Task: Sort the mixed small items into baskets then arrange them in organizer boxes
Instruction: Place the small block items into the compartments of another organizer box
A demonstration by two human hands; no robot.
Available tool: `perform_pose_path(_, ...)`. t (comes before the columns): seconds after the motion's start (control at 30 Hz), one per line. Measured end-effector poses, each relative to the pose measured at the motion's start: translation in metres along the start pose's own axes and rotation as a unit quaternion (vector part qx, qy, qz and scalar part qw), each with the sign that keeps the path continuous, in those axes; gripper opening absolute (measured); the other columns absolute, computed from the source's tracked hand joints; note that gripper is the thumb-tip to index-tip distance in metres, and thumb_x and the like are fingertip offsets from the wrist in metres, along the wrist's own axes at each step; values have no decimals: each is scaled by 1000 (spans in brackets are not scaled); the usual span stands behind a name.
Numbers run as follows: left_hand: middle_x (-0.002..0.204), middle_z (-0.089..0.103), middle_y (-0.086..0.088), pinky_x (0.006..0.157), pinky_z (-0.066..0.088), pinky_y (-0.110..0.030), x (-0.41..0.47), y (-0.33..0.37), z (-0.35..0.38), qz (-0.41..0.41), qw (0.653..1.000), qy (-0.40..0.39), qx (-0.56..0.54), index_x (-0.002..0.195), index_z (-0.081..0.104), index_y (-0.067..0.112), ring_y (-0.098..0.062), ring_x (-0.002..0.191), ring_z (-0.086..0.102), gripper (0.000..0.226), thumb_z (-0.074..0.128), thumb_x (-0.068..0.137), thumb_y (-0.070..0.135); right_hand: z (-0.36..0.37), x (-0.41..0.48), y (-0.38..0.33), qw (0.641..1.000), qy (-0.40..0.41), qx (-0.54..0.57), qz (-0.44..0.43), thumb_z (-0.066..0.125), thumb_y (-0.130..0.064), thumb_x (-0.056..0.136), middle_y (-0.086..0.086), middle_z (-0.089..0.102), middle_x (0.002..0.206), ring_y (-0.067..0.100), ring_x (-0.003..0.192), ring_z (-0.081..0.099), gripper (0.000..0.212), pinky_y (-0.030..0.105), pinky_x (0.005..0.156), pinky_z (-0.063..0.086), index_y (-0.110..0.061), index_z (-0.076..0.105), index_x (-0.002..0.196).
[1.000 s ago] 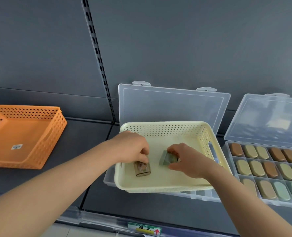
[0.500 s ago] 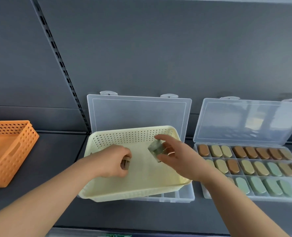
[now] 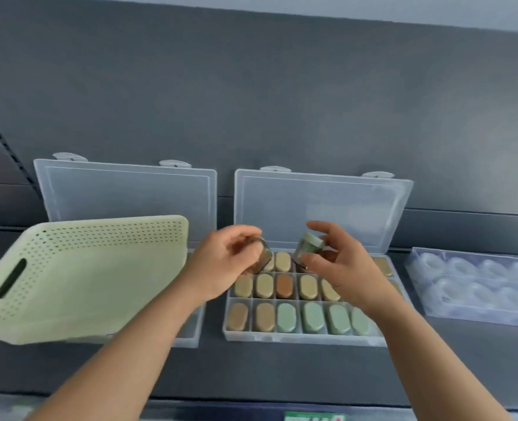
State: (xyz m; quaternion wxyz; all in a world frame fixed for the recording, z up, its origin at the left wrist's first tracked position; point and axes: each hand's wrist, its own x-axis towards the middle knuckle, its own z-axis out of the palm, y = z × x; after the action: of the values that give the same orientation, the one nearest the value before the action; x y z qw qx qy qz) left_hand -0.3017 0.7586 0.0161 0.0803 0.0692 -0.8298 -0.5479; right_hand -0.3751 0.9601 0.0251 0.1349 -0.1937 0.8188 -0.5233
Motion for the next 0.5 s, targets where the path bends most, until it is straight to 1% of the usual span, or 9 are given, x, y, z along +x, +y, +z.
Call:
perform_pose_path(0.07, 95, 62, 1, 63, 57, -34, -2, 10, 43, -33, 994, -18, -100, 121, 58, 29, -19, 76, 67, 31, 36, 99, 37, -31, -7, 22, 999, 15, 13, 27, 62, -19, 86, 2, 69, 98, 16, 82, 69, 36, 34, 79, 55, -27, 56, 121)
perform_pose_path(0.1, 88, 61, -1, 52, 52, -33, -2, 13, 63, -47, 989, -22, -140, 120, 58, 29, -22, 66, 64, 37, 28, 100, 39, -46, -11, 32, 999, 15, 34, 39, 60, -20, 87, 5, 70, 97, 17, 81, 69, 29, 37, 82, 55, -24, 59, 116)
perform_pose_path(0.17, 69, 56, 1, 42, 37, -25, 0, 12, 99, -59, 982, -22, -180, 115, 62, 28, -17, 48, 49, 45, 22, 101, 42, -69, -19, 50, 994, 18, 78, 68, 55, -18, 91, 7, 68, 91, 15, 74, 65, 19, 34, 77, 57, -18, 62, 108)
perform_pose_path(0.2, 65, 53, 1, 41, 32, -23, 1, 13, 116, -62, 977, -25, -205, 111, 64, 26, -13, 46, 41, 45, 22, 102, 42, -79, -24, 59, 993, 25, 85, 79, 52, -14, 93, 7, 66, 87, 13, 72, 63, 18, 31, 72, 56, -15, 62, 107)
perform_pose_path(0.27, 72, 52, -4, 43, 28, -23, 4, 19, 144, -98, 947, -45, -302, 106, 64, 20, -14, 50, 40, 40, 27, 103, 36, -97, -31, 77, 991, 44, 81, 94, 48, -10, 93, 6, 66, 88, 14, 77, 64, 21, 31, 76, 56, -16, 63, 107)
perform_pose_path(0.33, 83, 54, -11, 46, 33, -25, 6, 29, 164, -139, 896, -76, -414, 100, 61, 17, -19, 56, 49, 31, 34, 102, 31, -111, -37, 93, 990, 54, 75, 109, 49, -9, 93, 7, 67, 97, 19, 88, 65, 25, 34, 84, 56, -19, 61, 112)
perform_pose_path(0.37, 88, 55, -13, 49, 37, -27, 7, 34, 172, -154, 881, -83, -439, 97, 57, 17, -23, 61, 54, 26, 37, 101, 32, -117, -40, 98, 989, 56, 74, 114, 49, -9, 92, 10, 66, 102, 21, 91, 65, 25, 34, 84, 56, -17, 59, 114)
perform_pose_path(0.4, 92, 57, -14, 53, 42, -28, 8, 35, 179, -157, 886, -87, -427, 95, 54, 17, -25, 66, 57, 22, 39, 100, 33, -121, -43, 102, 988, 57, 77, 117, 49, -8, 93, 12, 65, 104, 23, 93, 64, 25, 32, 83, 56, -16, 58, 115)
perform_pose_path(0.5, 105, 61, -10, 77, 50, -36, 9, 33, 196, -116, 936, -97, -318, 101, 49, 22, -26, 85, 66, 8, 45, 99, 29, -130, -51, 108, 989, 62, 85, 108, 45, -8, 95, 7, 63, 97, 22, 90, 62, 22, 33, 83, 57, -20, 59, 107)
